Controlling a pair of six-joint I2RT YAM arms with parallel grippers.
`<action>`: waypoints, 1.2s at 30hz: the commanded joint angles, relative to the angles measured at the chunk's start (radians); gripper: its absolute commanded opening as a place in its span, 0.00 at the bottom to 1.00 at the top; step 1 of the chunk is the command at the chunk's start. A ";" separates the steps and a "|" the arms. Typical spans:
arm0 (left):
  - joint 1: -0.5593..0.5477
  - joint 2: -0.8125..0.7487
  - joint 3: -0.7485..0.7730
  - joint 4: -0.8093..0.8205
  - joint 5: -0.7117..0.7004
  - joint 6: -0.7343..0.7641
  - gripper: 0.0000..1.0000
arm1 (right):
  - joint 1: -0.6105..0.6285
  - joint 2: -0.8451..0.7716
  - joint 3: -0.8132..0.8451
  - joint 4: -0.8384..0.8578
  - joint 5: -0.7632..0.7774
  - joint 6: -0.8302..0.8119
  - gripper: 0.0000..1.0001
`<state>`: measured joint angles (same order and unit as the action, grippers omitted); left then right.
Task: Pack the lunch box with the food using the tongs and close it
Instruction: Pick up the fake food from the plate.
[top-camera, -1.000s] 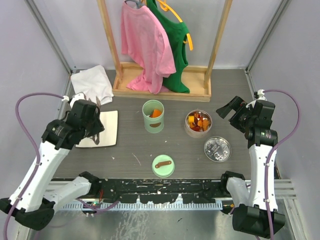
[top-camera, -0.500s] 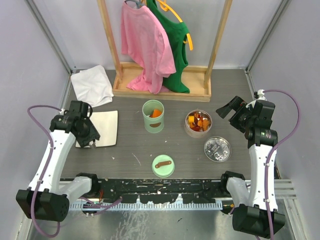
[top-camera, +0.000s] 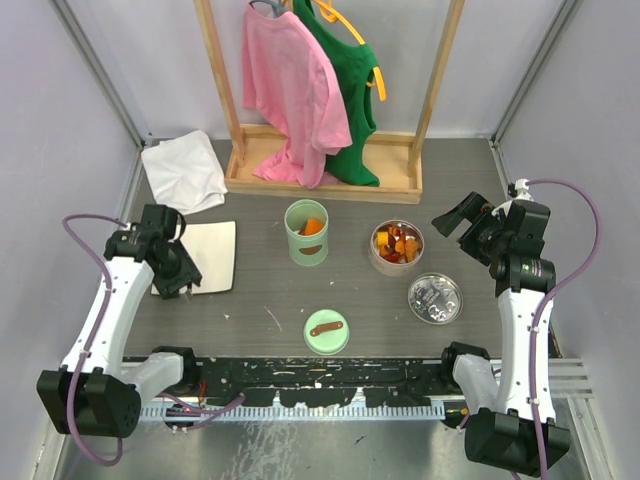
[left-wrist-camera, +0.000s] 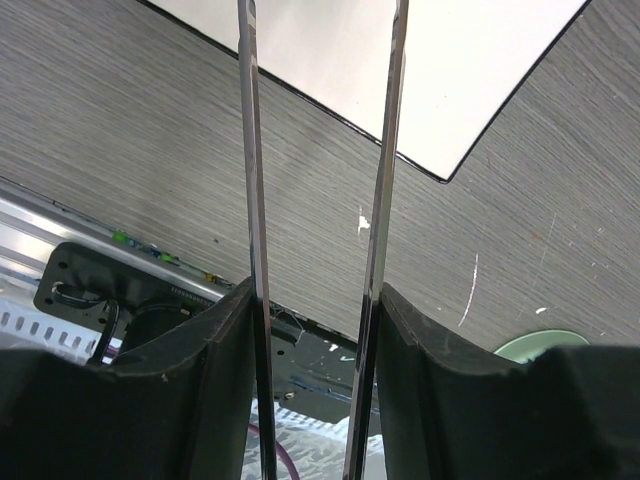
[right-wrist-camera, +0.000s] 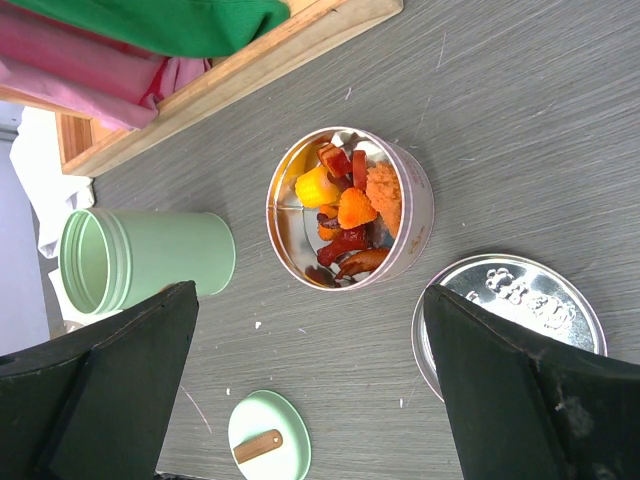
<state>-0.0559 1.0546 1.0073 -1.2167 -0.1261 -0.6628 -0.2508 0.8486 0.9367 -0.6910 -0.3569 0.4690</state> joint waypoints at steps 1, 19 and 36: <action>0.014 0.011 -0.003 0.046 0.003 0.022 0.47 | -0.004 -0.012 0.021 0.031 -0.001 -0.008 1.00; 0.025 0.035 -0.065 0.111 0.030 0.043 0.38 | -0.004 -0.014 0.019 0.030 -0.001 -0.011 1.00; 0.025 0.020 -0.069 0.080 0.070 0.046 0.42 | -0.003 -0.017 0.016 0.030 0.001 -0.009 1.00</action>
<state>-0.0372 1.0954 0.9417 -1.1419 -0.0738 -0.6273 -0.2508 0.8486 0.9367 -0.6910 -0.3569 0.4686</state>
